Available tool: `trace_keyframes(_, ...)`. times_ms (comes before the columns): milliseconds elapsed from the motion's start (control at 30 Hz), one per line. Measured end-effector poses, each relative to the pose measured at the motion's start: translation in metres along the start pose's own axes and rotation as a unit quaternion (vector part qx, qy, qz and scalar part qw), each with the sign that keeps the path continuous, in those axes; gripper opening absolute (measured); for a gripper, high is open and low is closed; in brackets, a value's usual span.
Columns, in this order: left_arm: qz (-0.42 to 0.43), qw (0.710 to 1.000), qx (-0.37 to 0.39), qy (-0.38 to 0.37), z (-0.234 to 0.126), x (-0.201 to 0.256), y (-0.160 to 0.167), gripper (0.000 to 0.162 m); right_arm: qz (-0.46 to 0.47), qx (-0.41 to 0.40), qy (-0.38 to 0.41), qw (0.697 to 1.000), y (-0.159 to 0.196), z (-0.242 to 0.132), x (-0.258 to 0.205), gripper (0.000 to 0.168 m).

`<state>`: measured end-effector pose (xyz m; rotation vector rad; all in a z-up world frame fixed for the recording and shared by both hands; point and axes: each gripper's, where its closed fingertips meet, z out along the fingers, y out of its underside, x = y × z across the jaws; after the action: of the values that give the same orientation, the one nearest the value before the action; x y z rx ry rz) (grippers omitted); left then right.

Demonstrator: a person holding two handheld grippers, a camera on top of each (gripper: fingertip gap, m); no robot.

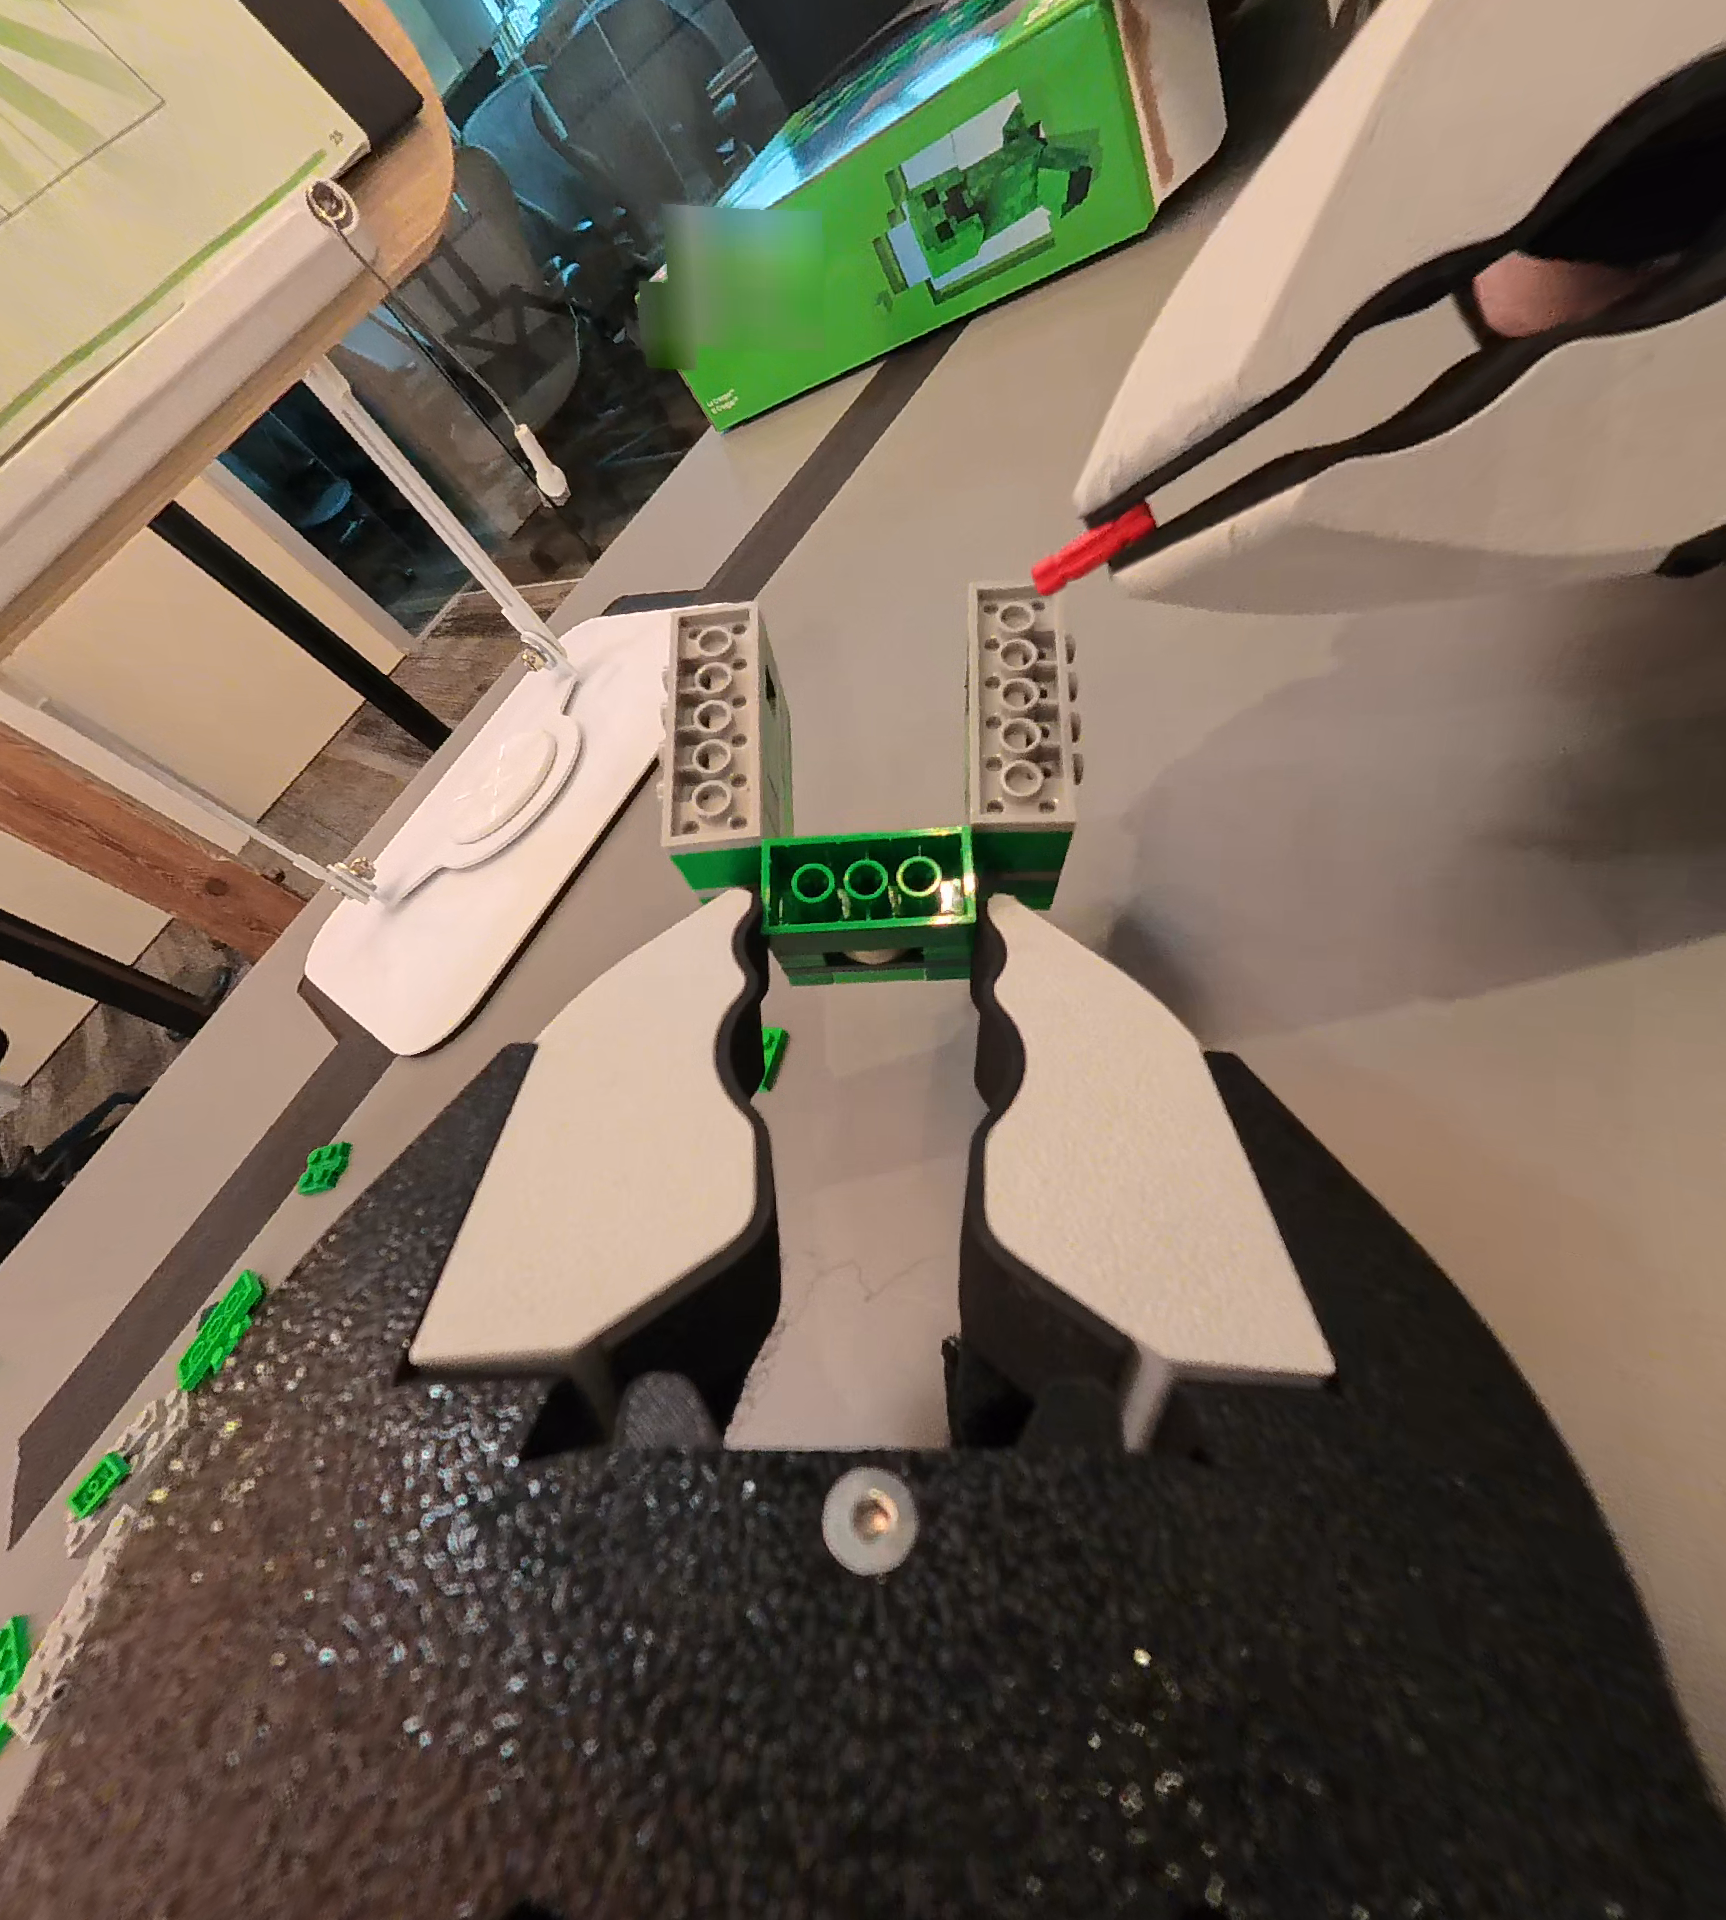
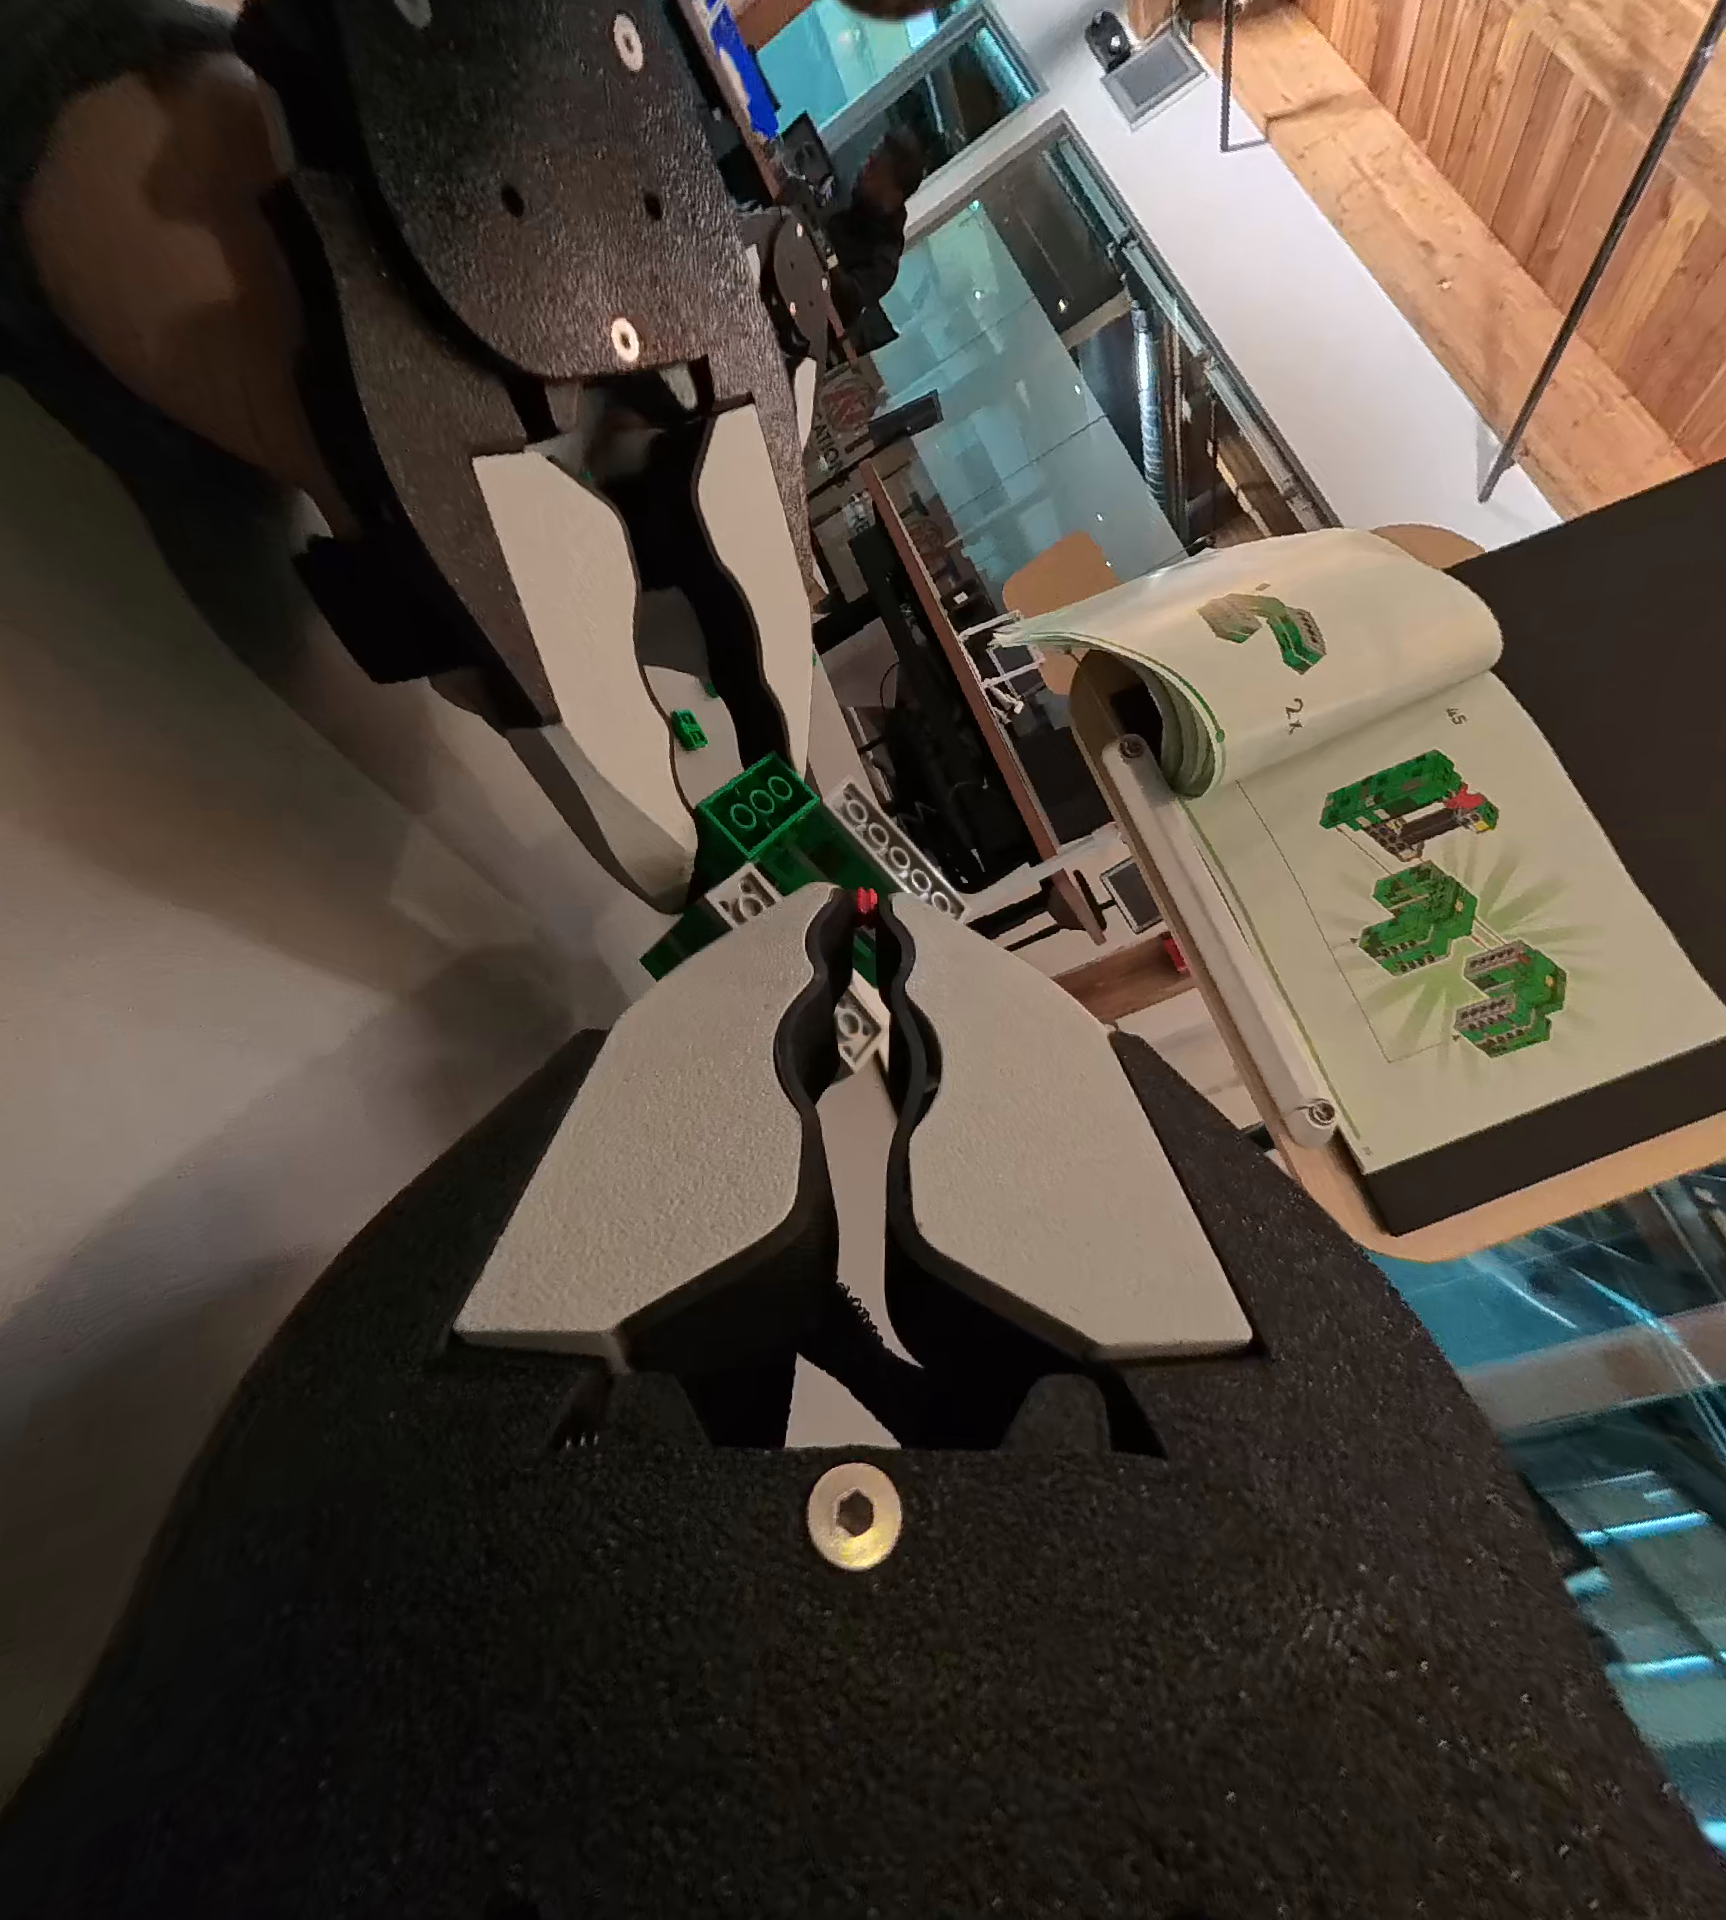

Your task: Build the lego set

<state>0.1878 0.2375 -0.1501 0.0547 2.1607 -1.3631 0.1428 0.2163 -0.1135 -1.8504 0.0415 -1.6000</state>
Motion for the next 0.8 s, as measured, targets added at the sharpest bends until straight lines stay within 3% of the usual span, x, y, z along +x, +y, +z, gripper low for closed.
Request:
trace_keyframes(233, 0.001, 1.000, -0.005, -0.002, 0.001, -0.001, 0.002, 0.037, 0.051, -0.006, -0.024, 0.998, -0.001, 0.000, 0.003, 0.003)
trace_keyframes(333, -0.001, 1.000, -0.006, -0.004, 0.001, -0.002, 0.002, 0.037, 0.081, -0.073, -0.136, 0.985, 0.012, -0.003, -0.009, 0.004)
trace_keyframes(433, -0.003, 1.000, -0.006, -0.005, 0.001, -0.003, 0.002, 0.037, 0.166, -0.171, -0.323, 0.916, 0.029, -0.030, -0.033, 0.004)
trace_keyframes(500, -0.004, 1.000, -0.006, -0.004, 0.002, -0.003, 0.002, 0.037, 0.193, -0.208, -0.396, 0.874, 0.034, -0.049, -0.037, 0.004)
trace_keyframes(800, 0.005, 1.000, -0.009, 0.001, 0.003, 0.000, 0.002, 0.037, 0.155, -0.298, -0.539, 0.772, 0.047, -0.084, -0.053, 0.004)
